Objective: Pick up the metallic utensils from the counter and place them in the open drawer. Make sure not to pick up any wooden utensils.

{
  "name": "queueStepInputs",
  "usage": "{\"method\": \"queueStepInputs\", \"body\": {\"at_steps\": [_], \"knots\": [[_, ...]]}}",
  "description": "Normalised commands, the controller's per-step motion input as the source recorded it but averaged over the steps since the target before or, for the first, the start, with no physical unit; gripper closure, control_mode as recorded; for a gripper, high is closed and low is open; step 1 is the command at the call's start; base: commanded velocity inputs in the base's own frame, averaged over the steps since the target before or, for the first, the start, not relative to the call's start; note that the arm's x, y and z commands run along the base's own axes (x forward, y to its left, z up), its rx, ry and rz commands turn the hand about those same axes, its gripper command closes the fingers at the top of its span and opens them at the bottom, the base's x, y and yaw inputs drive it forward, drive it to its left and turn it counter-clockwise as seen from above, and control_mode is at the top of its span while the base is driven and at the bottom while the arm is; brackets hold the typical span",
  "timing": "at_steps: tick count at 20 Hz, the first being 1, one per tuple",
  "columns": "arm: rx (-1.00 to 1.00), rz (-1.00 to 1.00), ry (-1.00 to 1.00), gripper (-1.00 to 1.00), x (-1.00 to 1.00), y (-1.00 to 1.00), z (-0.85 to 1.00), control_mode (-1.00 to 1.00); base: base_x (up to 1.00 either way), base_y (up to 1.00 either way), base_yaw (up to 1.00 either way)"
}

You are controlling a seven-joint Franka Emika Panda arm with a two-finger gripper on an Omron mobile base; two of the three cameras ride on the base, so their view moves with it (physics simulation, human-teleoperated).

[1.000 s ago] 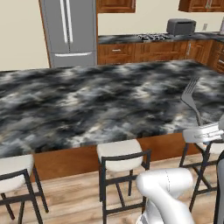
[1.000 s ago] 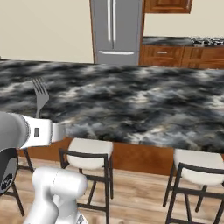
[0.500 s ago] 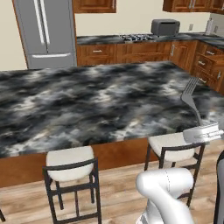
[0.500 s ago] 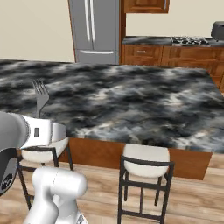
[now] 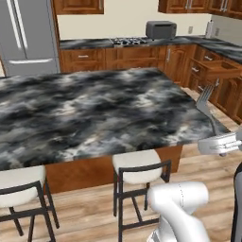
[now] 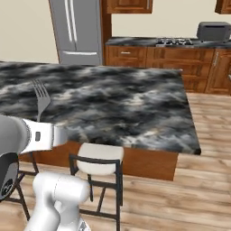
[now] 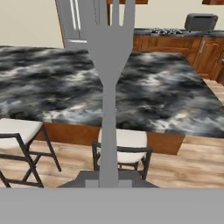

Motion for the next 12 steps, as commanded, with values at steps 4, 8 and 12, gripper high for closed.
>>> {"method": "queueStepInputs", "body": {"at_steps": [4, 8, 12], "knots": [[0.0, 0.0, 0.0, 1.0, 0.0, 0.0, 0.0, 1.0, 0.0, -1.0, 0.0], [0.0, 0.0, 0.0, 1.0, 0.0, 0.0, 0.0, 1.0, 0.0, -1.0, 0.0], [0.0, 0.0, 0.0, 1.0, 0.0, 0.0, 0.0, 1.0, 0.0, -1.0, 0.0]]}}
